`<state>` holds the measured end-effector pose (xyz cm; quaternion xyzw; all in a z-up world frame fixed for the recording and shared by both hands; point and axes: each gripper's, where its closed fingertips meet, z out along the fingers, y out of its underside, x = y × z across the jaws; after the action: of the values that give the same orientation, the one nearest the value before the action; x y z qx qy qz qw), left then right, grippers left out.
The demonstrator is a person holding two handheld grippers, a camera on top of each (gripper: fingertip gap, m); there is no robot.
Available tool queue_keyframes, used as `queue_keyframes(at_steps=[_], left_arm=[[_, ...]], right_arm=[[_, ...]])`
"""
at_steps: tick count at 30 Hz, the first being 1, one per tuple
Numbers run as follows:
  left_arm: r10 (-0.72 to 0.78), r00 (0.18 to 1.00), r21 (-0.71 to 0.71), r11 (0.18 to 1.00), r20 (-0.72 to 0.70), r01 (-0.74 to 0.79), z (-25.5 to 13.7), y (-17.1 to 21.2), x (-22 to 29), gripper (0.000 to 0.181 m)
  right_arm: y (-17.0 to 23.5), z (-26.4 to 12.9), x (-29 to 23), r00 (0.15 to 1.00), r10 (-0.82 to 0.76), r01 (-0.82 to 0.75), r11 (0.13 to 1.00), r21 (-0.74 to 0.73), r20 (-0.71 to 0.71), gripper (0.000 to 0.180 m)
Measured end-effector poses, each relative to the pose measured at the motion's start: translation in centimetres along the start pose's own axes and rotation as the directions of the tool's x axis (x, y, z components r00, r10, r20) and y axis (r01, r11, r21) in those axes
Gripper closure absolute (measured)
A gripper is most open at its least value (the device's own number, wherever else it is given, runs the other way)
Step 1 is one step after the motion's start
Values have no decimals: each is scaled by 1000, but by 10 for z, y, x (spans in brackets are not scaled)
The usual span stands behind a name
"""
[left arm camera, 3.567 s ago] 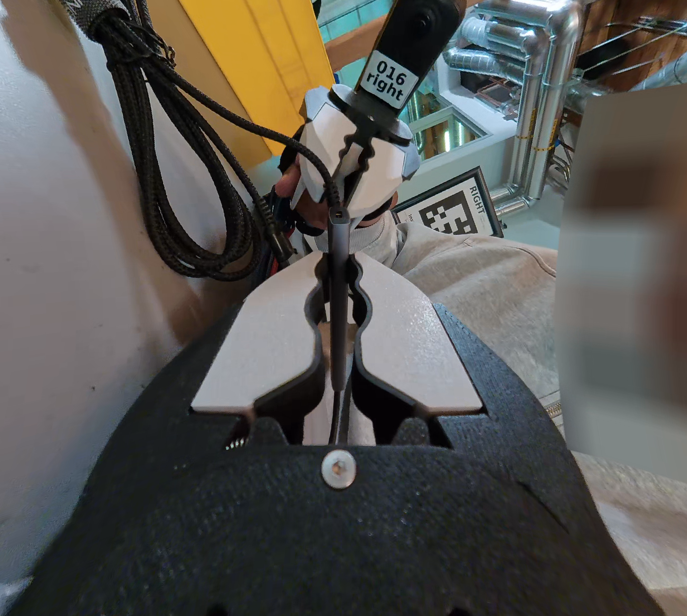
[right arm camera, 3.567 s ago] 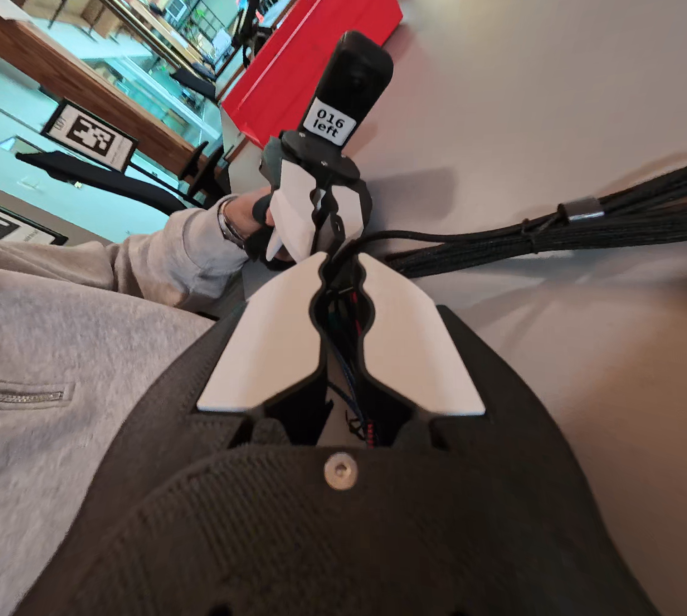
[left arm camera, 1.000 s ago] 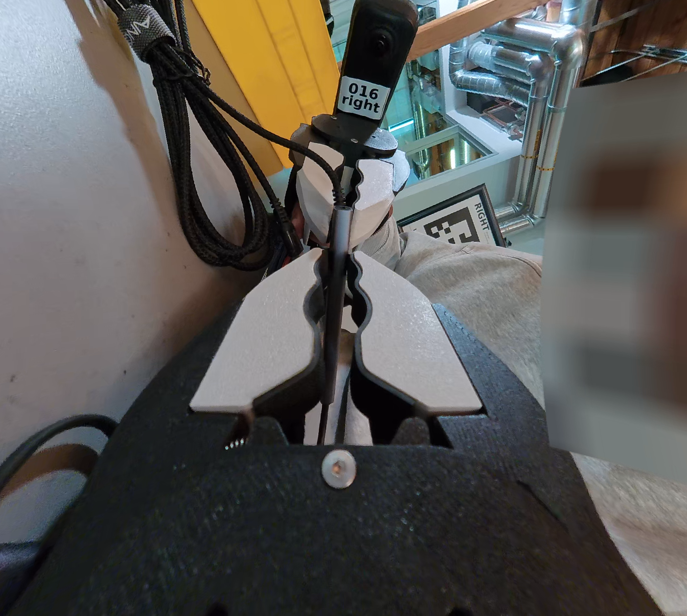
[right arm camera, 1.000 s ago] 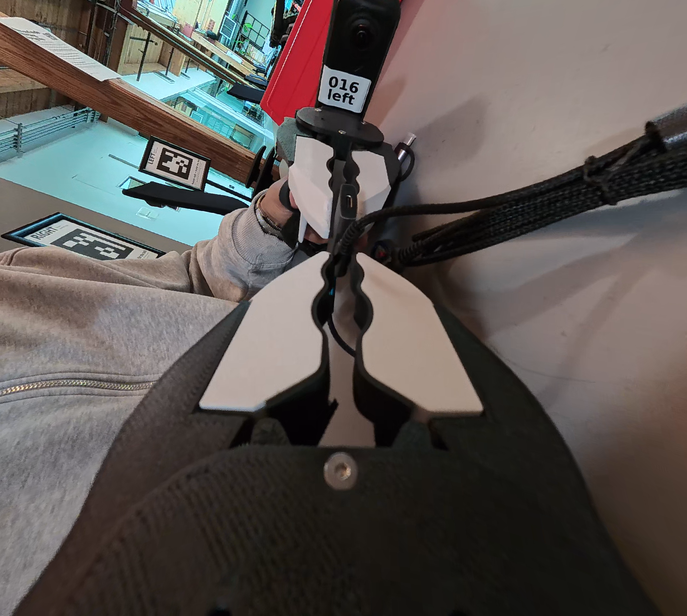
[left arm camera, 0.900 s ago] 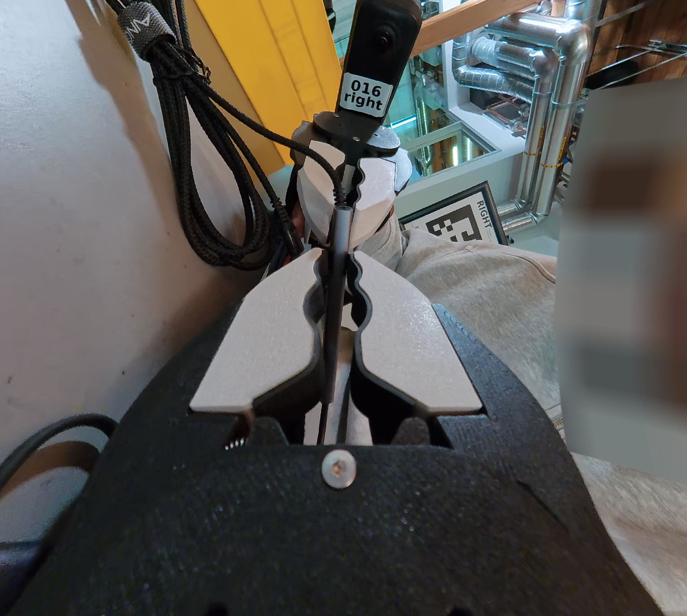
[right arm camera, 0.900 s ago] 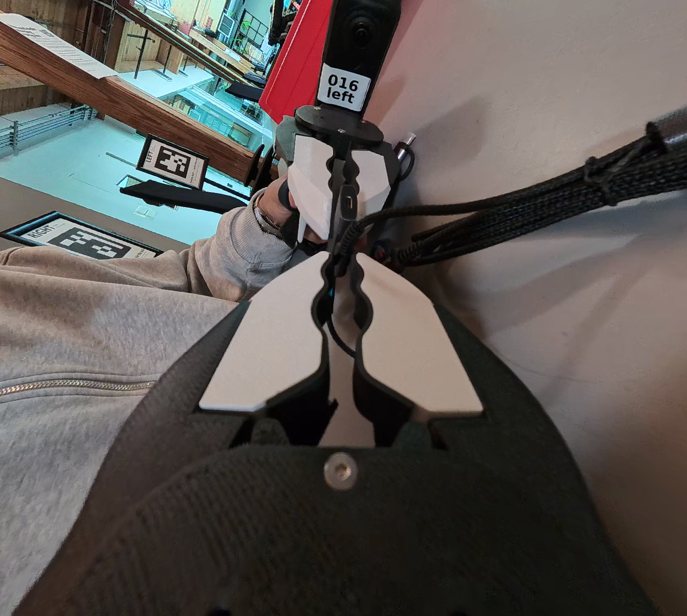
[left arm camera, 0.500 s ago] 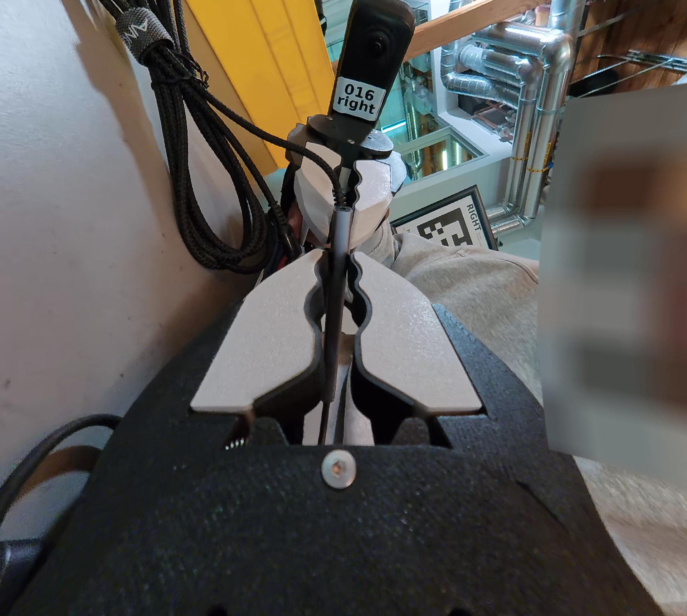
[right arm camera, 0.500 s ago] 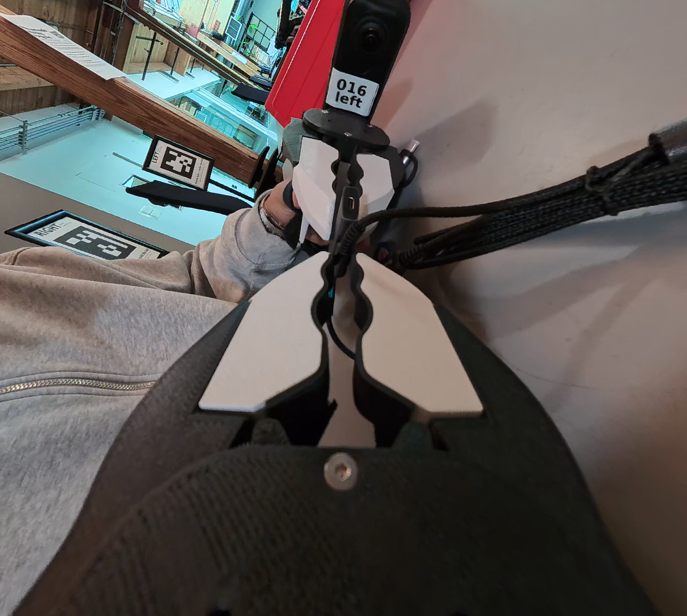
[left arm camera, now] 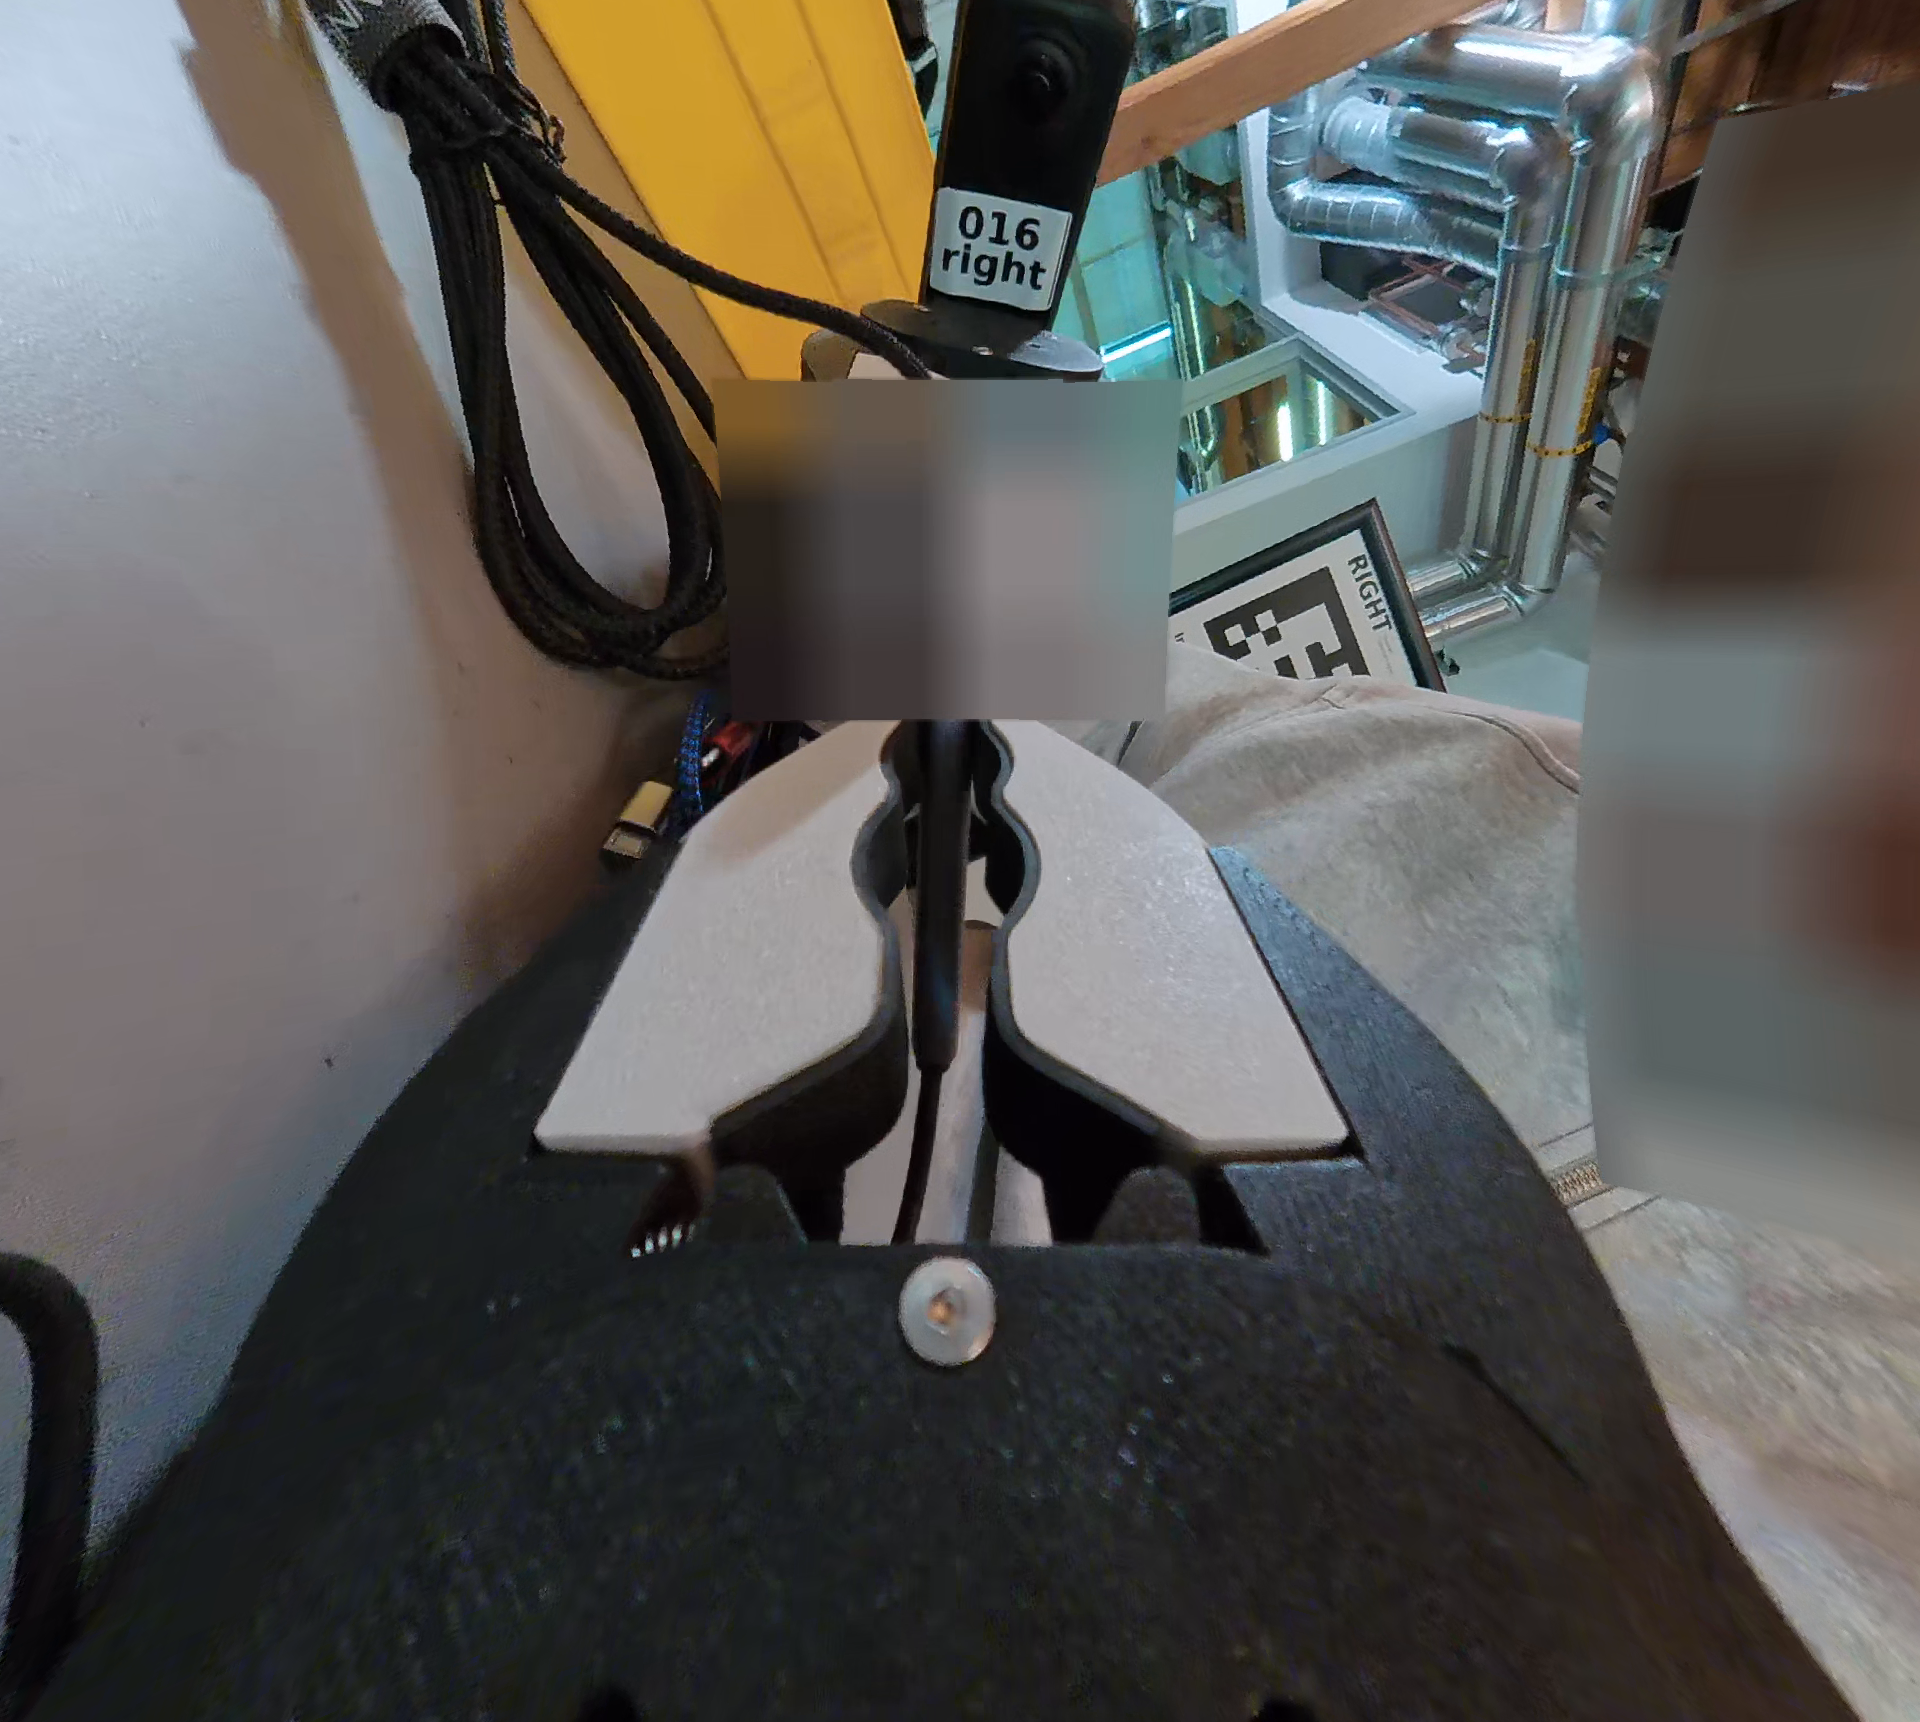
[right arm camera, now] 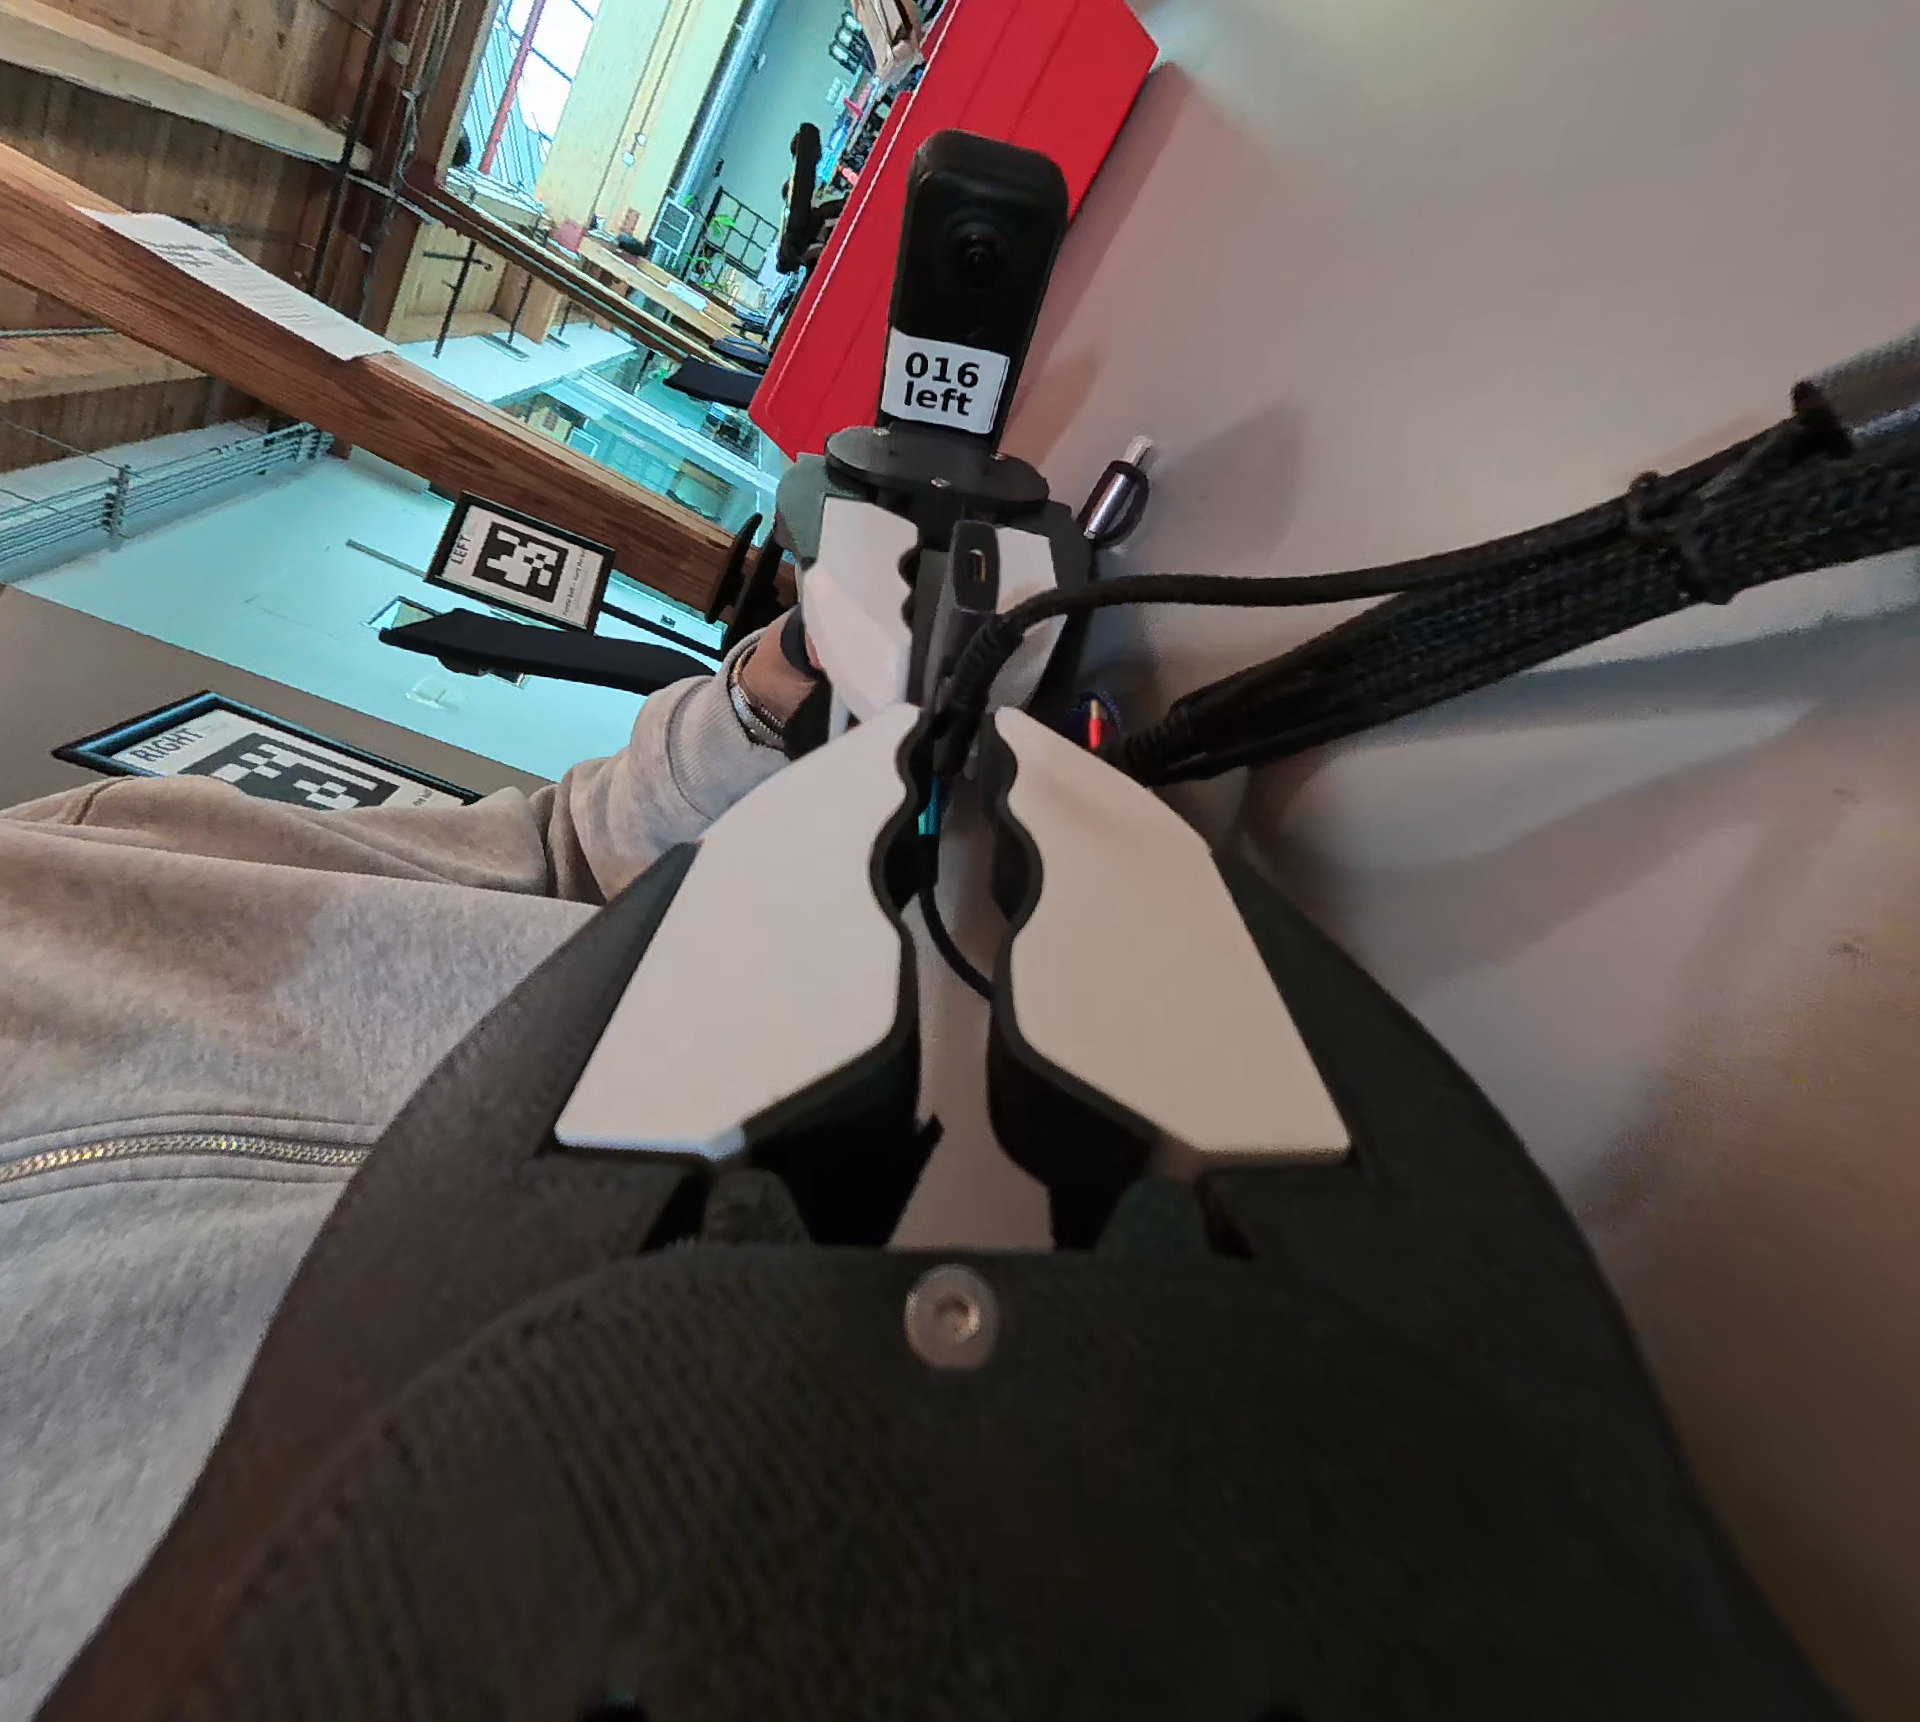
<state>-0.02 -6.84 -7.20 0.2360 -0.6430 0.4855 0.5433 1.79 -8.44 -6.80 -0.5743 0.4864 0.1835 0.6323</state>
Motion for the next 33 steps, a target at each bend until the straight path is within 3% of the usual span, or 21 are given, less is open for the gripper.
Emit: queue_keyframes(at_steps=[9, 14, 18, 26, 33], left_arm=[[-17, 1000, 11, 1000, -4, 17, 1, -1, 1, 172], [-47, 998, 77, 996, -30, 49, -4, -9, 2, 172], [-67, 995, 164, 983, -67, 77, -15, -22, 4, 172], [-47, 998, 257, 965, -48, 58, -27, -34, 3, 172], [-52, 999, 297, 954, -12, 53, -29, -40, -3, 172]], right_arm=[[-4, -1, -1, 1000, -28, 28, 999, 34, -6, 167], [-31, -19, -4, 999, 20, -28, 973, 229, 34, 159], [-50, -37, -14, 999, -45, 32, 929, 370, 25, 156], [-33, -16, -31, 943, -312, 332, 914, 233, -118, 158], [-13, 15, -63, 754, -626, 649, 757, 74, -200, 167]])
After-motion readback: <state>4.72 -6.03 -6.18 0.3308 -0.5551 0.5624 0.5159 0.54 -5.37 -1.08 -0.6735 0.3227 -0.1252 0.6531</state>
